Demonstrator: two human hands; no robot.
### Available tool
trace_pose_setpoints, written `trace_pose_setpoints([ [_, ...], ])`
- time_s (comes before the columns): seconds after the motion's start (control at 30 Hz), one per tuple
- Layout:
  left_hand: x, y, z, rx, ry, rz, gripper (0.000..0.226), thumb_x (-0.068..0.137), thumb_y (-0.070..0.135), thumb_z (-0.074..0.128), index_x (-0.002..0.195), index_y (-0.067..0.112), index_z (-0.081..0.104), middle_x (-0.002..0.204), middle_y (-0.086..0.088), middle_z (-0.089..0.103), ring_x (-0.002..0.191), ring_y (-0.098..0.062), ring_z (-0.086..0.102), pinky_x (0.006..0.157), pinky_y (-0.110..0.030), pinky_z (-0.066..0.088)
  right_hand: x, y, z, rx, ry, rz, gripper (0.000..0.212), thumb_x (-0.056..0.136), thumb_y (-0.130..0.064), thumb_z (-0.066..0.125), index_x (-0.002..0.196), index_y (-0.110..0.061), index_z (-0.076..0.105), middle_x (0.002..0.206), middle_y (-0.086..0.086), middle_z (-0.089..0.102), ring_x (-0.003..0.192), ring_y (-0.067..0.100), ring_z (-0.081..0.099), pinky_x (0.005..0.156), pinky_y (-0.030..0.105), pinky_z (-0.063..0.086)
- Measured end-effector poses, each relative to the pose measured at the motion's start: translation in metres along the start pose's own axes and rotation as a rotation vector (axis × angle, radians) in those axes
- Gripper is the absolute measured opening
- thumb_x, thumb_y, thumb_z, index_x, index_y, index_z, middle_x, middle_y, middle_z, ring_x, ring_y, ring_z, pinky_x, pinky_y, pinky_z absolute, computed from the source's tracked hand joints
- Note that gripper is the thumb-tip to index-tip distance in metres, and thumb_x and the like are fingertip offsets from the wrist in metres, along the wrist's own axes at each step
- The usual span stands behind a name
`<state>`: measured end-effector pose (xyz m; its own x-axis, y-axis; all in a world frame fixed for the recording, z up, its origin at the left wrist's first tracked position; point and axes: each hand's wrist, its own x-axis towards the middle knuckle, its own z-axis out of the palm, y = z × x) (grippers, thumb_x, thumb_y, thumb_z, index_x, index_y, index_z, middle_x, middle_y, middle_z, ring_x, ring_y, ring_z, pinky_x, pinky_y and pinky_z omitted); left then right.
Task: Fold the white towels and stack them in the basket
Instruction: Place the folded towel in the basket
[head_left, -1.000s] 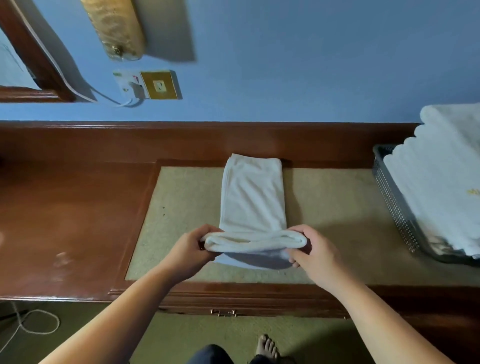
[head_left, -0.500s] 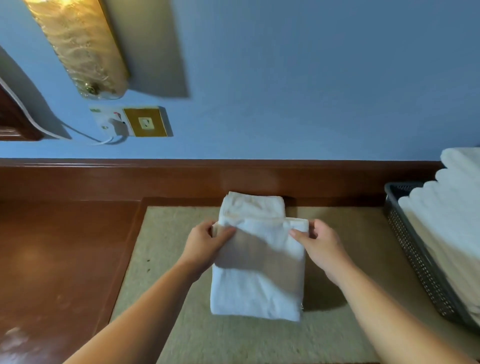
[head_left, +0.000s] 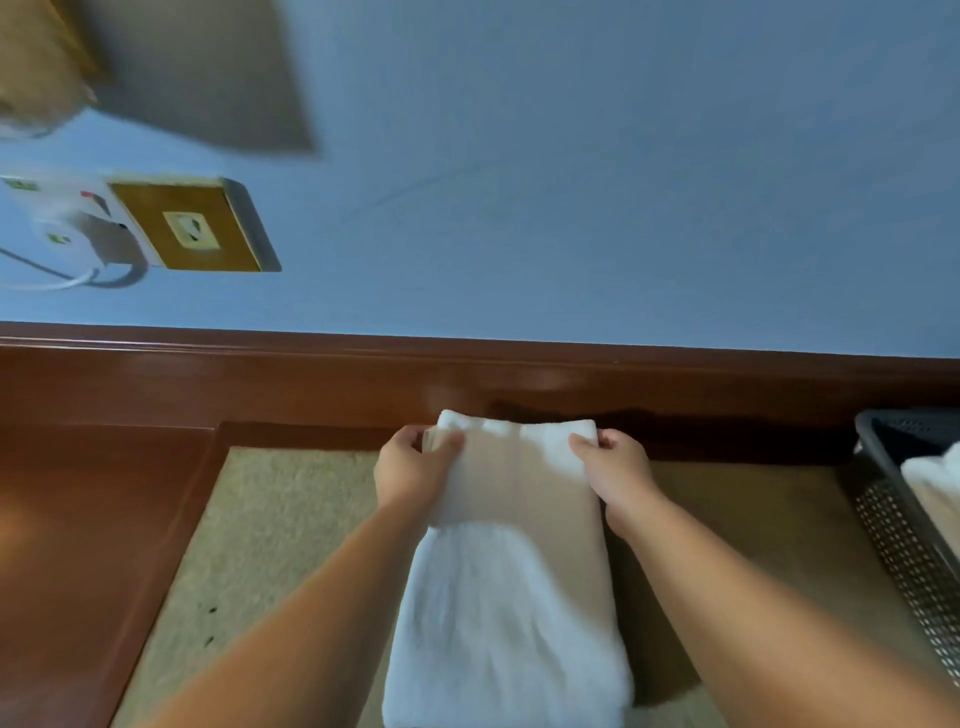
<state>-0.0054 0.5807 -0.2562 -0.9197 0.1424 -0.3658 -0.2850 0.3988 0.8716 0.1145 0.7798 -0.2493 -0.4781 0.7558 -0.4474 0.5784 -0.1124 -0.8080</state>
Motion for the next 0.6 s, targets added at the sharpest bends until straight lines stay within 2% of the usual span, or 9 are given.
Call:
trace_pose_setpoints([
  [0.1, 0.025, -0.009, 0.016, 0.008, -0.010, 0.016, 0.028, 0.082, 0.049, 0.079, 0.100, 0.029, 0.071, 0.089, 0.011, 0.073, 0.083, -0.014, 0.070, 0.069, -0.033, 0.057, 0.026, 0.010, 0.010, 0.015, 0.065, -0.021, 0.014, 0.099, -0.032, 0.065, 0.096, -0.019, 0.064, 0.094, 0.010, 0.069, 0.083, 0.028, 0.067, 0.071, 0.036, 0.051],
  [0.17, 0.042, -0.016, 0.027, 0.029, -0.004, 0.032, 0.027, 0.085, 0.049, 0.076, 0.100, 0.027, 0.069, 0.089, 0.010, 0.072, 0.084, -0.015, 0.069, 0.066, -0.030, 0.052, 0.046, 0.018, 0.021, 0.003, 0.111, -0.055, 0.013, 0.098, -0.031, 0.065, 0.092, -0.020, 0.061, 0.092, 0.011, 0.067, 0.077, 0.026, 0.062, 0.071, 0.034, 0.047],
  [0.23, 0.052, -0.019, 0.033, 0.110, 0.004, 0.048, 0.025, 0.089, 0.048, 0.072, 0.100, 0.027, 0.066, 0.090, 0.010, 0.070, 0.086, -0.017, 0.068, 0.066, -0.030, 0.047, 0.056, 0.022, 0.030, -0.037, 0.137, -0.061, 0.014, 0.099, -0.032, 0.065, 0.097, -0.018, 0.062, 0.093, 0.008, 0.068, 0.079, 0.026, 0.062, 0.073, 0.035, 0.048],
  [0.33, 0.058, -0.020, 0.043, 0.186, 0.018, -0.006, 0.035, 0.091, 0.053, 0.067, 0.108, 0.025, 0.056, 0.102, 0.005, 0.066, 0.095, -0.024, 0.065, 0.077, -0.037, 0.052, 0.061, 0.024, 0.045, -0.142, 0.231, -0.015, 0.032, 0.098, -0.040, 0.064, 0.118, -0.015, 0.060, 0.113, 0.012, 0.066, 0.103, 0.038, 0.065, 0.087, 0.041, 0.051],
  [0.4, 0.044, -0.015, 0.046, 0.308, 0.103, -0.040, 0.050, 0.092, 0.056, 0.064, 0.123, 0.020, 0.048, 0.121, -0.005, 0.055, 0.110, -0.031, 0.056, 0.089, -0.047, 0.051, 0.043, 0.019, 0.045, -0.316, 0.412, -0.028, 0.047, 0.097, -0.042, 0.066, 0.133, -0.015, 0.053, 0.132, 0.017, 0.054, 0.122, 0.041, 0.055, 0.099, 0.048, 0.047],
  [0.43, 0.031, -0.014, 0.048, 0.434, 0.192, 0.036, 0.054, 0.093, 0.054, 0.065, 0.128, 0.018, 0.047, 0.126, -0.009, 0.050, 0.115, -0.033, 0.050, 0.091, -0.050, 0.049, 0.028, 0.017, 0.045, -0.377, 0.493, -0.123, 0.050, 0.096, -0.039, 0.067, 0.137, -0.015, 0.051, 0.136, 0.016, 0.051, 0.126, 0.040, 0.052, 0.101, 0.050, 0.044],
  [0.5, -0.002, -0.017, 0.050, 0.607, 0.310, 0.397, 0.053, 0.093, 0.047, 0.066, 0.136, 0.019, 0.052, 0.132, -0.013, 0.051, 0.118, -0.035, 0.049, 0.089, -0.049, 0.049, -0.007, 0.016, 0.050, -0.456, 0.492, -0.463, 0.051, 0.095, -0.029, 0.067, 0.142, -0.016, 0.052, 0.141, 0.012, 0.053, 0.130, 0.033, 0.049, 0.104, 0.048, 0.043],
  [0.57, -0.024, -0.033, 0.052, 0.735, 0.219, 0.679, 0.054, 0.097, 0.044, 0.059, 0.147, 0.025, 0.052, 0.151, -0.011, 0.050, 0.136, -0.033, 0.048, 0.099, -0.048, 0.049, -0.025, 0.031, 0.057, -0.624, 0.257, -0.614, 0.059, 0.099, -0.030, 0.059, 0.155, -0.018, 0.043, 0.161, 0.007, 0.040, 0.148, 0.025, 0.036, 0.119, 0.043, 0.034],
  [0.6, -0.026, -0.042, 0.052, 0.806, 0.107, 0.673, 0.056, 0.102, 0.046, 0.050, 0.155, 0.029, 0.044, 0.164, -0.010, 0.038, 0.150, -0.030, 0.036, 0.112, -0.048, 0.041, -0.026, 0.043, 0.059, -0.730, 0.140, -0.574, 0.064, 0.103, -0.038, 0.050, 0.162, -0.020, 0.033, 0.171, 0.006, 0.024, 0.157, 0.024, 0.022, 0.126, 0.042, 0.023],
])
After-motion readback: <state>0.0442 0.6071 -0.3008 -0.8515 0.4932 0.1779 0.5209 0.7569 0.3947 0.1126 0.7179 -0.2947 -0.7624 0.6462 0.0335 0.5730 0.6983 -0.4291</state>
